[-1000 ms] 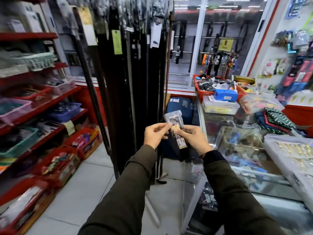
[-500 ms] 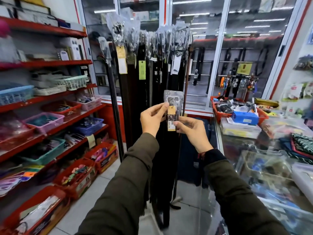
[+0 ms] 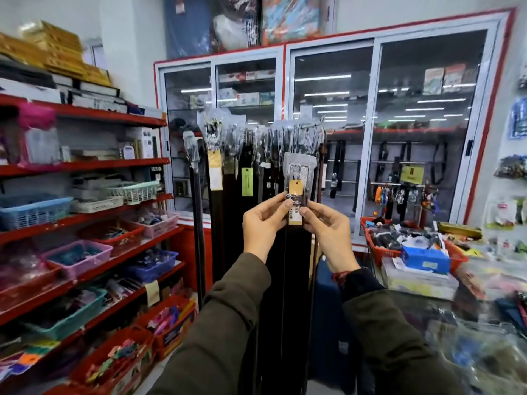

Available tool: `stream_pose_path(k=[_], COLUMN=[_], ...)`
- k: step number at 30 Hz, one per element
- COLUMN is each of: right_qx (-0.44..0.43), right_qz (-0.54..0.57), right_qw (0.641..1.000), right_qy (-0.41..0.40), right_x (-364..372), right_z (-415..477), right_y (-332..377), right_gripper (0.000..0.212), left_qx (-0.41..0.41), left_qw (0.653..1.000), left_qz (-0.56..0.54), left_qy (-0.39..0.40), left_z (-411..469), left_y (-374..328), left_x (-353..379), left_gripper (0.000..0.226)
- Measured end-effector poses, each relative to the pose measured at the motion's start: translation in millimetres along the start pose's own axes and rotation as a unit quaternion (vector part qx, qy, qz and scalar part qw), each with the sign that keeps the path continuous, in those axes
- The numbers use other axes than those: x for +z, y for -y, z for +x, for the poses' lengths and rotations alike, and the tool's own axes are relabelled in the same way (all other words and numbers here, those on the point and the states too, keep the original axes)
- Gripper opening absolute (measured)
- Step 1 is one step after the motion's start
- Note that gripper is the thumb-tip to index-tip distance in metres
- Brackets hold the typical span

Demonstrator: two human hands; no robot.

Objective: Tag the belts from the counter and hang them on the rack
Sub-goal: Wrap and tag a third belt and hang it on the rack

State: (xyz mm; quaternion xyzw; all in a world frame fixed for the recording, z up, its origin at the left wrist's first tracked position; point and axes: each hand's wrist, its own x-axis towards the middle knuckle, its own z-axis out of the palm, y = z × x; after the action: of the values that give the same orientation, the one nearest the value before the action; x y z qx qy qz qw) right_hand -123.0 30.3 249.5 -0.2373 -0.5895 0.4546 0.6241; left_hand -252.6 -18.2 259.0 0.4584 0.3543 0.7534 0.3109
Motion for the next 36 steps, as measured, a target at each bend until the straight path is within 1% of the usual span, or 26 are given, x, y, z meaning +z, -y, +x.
stream_pose_path(k=[3,7,10,12,13,17,22,26,28,29,31,32,34,36], right_qx=[-0.015,-0.018,-0.03,-0.04,-0.039,-0.007,0.016,-0.002,-0.022,-0.04,-0.092,-0.12,-0.175,-0.214], right_qz=[0.026,0.092,0.103,0.096,0.092,0.076,0.066,0.038,0.026,0.016,-0.022,-0.047,-0.108,-0.17], right_qw=[1.0,0.995,0.994,0.994,0.995,0.997,0.998,0.999,0.999,0.998,0.993,0.99,0.979,0.961], right_qy=[-0.002,-0.016,-0.027,-0.024,-0.023,-0.004,0.011,-0.009,-0.031,-0.046,-0.063,-0.053,0.001,0.048], right_x=[-2,-7,-13,-15,-16,-20,-22,-23,-20,-20,-22,-24,-28,-30], right_z=[19,44,63,75,80,93,99,104,102,99,94,92,91,92], right_y=[17,40,56,66,69,73,62,49,43,40,31,26,14,4], right_gripper=[0.031,0.036,0.026,0.016,0.015,0.033,0.032,0.034,0.027,0.025,0.033,0.04,0.048,0.05], left_qx=[0.017,0.038,0.051,0.05,0.047,0.024,0.008,0.022,0.052,0.083,0.172,0.218,0.296,0.34], left_qw=[1.0,0.999,0.998,0.998,0.998,0.997,0.996,0.997,0.999,0.996,0.975,0.958,0.91,0.851], left_qz=[-0.011,-0.021,-0.024,-0.037,-0.043,-0.066,-0.089,-0.068,-0.013,0.033,0.136,0.185,0.289,0.396], left_qy=[-0.015,0.024,0.038,0.033,0.028,0.009,-0.001,0.004,-0.004,-0.014,-0.03,-0.026,0.009,0.05], left_z=[17,40,55,64,68,78,84,91,92,92,89,87,87,89], left_y=[-9,-25,-38,-44,-45,-39,-22,-13,-6,-2,5,9,18,23], left_x=[17,43,62,72,76,81,78,73,70,68,62,59,51,46], left_gripper=[0.032,0.032,0.033,0.034,0.034,0.034,0.031,0.031,0.032,0.032,0.035,0.038,0.044,0.052])
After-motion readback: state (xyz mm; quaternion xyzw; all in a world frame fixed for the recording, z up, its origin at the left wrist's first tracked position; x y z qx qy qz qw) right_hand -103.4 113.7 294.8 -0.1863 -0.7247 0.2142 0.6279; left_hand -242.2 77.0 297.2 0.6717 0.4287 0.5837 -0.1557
